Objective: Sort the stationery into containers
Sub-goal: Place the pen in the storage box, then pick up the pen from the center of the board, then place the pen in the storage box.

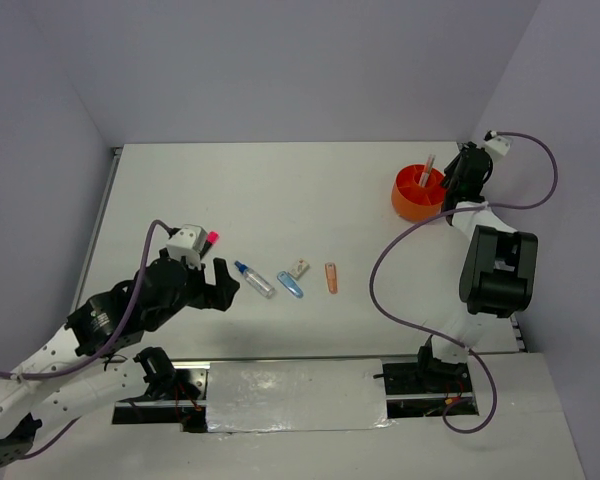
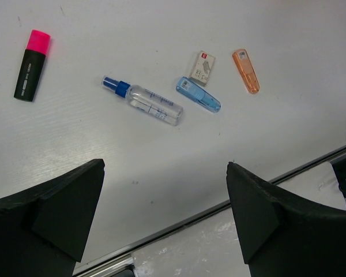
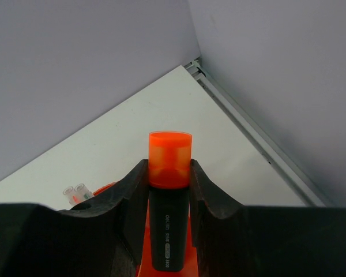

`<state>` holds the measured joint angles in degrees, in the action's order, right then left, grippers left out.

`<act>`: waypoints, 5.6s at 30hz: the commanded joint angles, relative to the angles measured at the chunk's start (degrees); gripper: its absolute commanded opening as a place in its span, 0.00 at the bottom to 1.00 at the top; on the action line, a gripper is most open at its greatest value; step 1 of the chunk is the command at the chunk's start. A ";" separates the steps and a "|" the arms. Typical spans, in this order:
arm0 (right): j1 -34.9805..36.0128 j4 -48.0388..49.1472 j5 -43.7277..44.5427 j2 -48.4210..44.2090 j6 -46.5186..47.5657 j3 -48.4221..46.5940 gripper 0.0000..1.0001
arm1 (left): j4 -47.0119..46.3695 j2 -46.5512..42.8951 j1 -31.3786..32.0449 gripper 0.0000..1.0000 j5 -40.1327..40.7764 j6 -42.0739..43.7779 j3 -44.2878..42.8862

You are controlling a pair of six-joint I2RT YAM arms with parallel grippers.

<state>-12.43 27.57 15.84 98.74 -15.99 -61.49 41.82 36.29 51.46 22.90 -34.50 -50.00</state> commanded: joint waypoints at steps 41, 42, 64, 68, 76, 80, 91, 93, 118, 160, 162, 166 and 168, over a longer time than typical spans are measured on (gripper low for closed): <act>-0.58 5.74 -7.92 -12.06 -3.34 9.82 1.00 | -2.54 -2.90 0.30 0.99 0.31 1.54 -0.72; -0.50 5.30 -8.10 -12.95 -4.83 9.64 1.00 | -2.45 -2.81 0.31 0.99 0.39 1.37 -0.80; 28.33 -18.69 -22.07 -57.57 -20.66 35.98 1.00 | -20.55 29.60 -37.96 0.98 -20.76 22.37 -9.41; 28.51 -26.75 -24.80 -66.55 -19.61 38.02 1.00 | -21.69 41.55 -50.74 0.91 -37.72 21.15 -11.62; 28.51 -38.46 -30.07 -77.46 -13.99 37.94 1.00 | -22.93 52.28 -51.02 0.99 -32.84 23.07 -6.79; 28.51 -41.19 -30.51 -79.75 -12.93 37.41 1.00 | -22.92 54.23 -49.01 0.99 -28.71 23.95 -5.29; 28.51 -47.35 -28.93 -85.46 -10.12 35.13 1.00 | -21.35 62.75 -47.24 0.97 -18.94 24.39 -6.78; 28.51 -47.52 -29.19 -86.08 -10.38 35.57 1.00 | -20.65 64.16 -47.24 0.88 -20.08 24.31 -7.48; 28.68 -33.21 -28.84 -78.88 -29.34 35.31 1.00 | -33.78 21.03 -13.16 0.00 -24.01 17.02 -0.22; 48.46 -3.14 -32.27 -50.05 -35.60 33.90 0.00 | -52.28 31.38 6.28 0.14 -18.94 15.34 -0.54; 48.55 -4.80 -30.27 -50.22 -33.59 33.37 0.00 | -51.49 31.82 6.37 0.30 -18.24 14.99 -1.59; 46.71 -11.37 -27.62 -50.05 -22.30 28.56 0.00 | -47.90 31.03 6.28 0.99 -15.35 14.11 -3.26; 42.43 -13.94 -28.66 -48.47 -15.69 25.39 0.00 | -40.65 29.98 6.28 0.99 -10.28 12.19 -5.54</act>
<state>33.95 15.31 -12.62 49.30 -42.46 -29.78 -2.90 68.01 57.54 6.68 -20.03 -51.20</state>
